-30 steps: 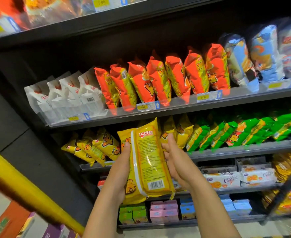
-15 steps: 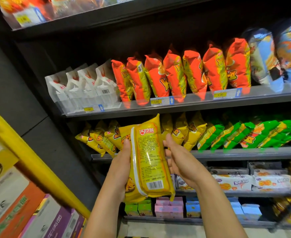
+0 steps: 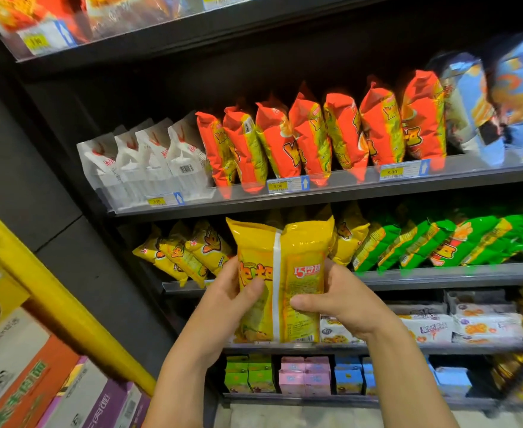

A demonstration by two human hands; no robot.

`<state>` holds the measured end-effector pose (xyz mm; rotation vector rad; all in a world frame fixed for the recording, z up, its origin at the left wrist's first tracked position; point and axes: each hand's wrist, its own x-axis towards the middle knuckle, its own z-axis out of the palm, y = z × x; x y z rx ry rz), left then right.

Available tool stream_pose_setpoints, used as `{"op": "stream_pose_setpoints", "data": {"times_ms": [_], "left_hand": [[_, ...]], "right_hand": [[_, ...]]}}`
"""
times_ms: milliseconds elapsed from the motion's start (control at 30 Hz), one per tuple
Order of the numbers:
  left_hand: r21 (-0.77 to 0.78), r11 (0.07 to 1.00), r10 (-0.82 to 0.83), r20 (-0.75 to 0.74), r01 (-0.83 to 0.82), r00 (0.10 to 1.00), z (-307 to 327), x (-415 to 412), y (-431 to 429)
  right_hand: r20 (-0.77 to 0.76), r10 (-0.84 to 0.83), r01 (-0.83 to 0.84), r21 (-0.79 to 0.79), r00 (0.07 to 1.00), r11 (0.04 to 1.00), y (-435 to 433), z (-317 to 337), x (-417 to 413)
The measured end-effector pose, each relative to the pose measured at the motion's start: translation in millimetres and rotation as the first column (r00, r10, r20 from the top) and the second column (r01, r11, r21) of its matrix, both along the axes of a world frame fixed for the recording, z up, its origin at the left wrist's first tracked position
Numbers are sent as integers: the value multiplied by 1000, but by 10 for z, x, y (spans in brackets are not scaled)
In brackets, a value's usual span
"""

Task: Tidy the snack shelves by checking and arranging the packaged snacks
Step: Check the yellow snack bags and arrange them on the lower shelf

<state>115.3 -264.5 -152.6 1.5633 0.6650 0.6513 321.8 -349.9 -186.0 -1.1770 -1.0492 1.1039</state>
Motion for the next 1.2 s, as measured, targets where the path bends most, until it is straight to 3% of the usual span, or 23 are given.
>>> {"op": "stream_pose_setpoints", "data": {"times_ms": [267,433,667,900,1200], "left_hand": [[74,989,-130,-2,130,992,-51,-74,70],[73,992,-99,-18,100,995,-22,-23,34],[-55,998,13,5,-13,1000,-19,88,14],[-273,957,101,-14,-101,995,9,189,-28],[-326,929,180,-20,-177,983,46,211,-23]], "right_hand": [[60,-57,51,91,997,995,-50,-24,65],[15,-53,51,68,998,996,-68,-30,100],[-118,46,-47,-2,992,999,6,-82,85],[-339,24,-64,-108,940,992,52,-39,-29],[-535,-59,-69,-215,843,974,130,42,-185]]}}
